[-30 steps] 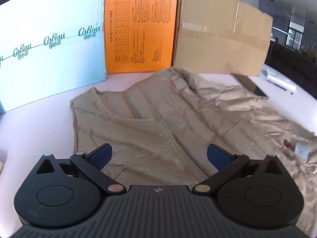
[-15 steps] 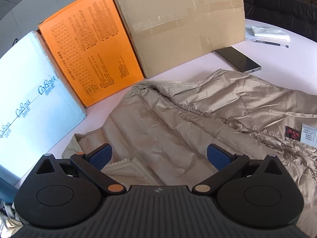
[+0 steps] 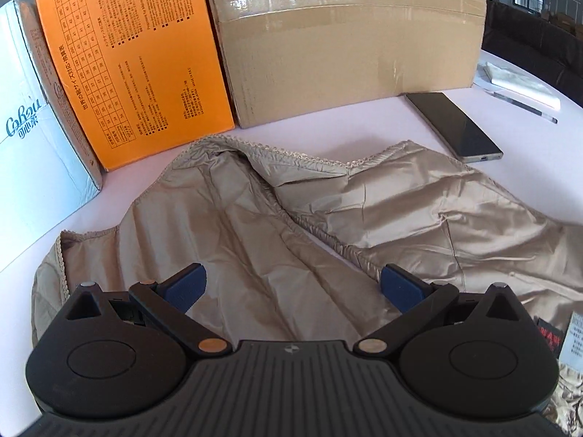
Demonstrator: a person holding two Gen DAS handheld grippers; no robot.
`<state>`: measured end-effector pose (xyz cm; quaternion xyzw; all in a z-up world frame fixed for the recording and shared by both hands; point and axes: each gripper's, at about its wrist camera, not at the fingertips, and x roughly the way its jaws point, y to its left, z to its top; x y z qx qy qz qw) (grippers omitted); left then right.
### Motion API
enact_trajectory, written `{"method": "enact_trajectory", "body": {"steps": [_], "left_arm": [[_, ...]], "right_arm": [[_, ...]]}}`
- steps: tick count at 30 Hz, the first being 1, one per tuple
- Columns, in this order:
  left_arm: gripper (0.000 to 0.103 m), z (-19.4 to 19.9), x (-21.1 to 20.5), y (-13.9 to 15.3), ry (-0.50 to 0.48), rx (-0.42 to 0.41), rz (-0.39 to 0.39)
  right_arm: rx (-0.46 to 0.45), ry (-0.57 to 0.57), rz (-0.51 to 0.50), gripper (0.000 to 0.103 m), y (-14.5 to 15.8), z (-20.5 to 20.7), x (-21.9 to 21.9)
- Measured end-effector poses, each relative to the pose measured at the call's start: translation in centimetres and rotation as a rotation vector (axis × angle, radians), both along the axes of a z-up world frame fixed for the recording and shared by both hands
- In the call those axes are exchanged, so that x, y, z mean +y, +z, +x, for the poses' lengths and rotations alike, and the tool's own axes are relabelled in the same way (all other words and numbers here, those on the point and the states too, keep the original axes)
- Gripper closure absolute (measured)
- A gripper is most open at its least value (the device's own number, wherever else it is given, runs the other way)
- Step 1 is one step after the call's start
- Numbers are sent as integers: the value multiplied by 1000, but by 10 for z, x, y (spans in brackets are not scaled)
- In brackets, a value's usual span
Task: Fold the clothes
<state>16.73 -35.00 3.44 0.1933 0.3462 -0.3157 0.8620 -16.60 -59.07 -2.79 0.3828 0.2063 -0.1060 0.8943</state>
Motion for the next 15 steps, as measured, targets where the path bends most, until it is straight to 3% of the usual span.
{"method": "enact_trajectory", "body": {"steps": [3,9,15], "left_arm": [[0,-3,-7,-2,-21,10,-18],[0,-14,-23,-12,-60,-52,48],[0,-3,-25,-25,-25,1,19]], "right_arm": [[-29,1,17,93,-3,-1,-2],[-174,50,-135,93,23,-9,22],[-343,287,-252,93,57,-5,70]]}}
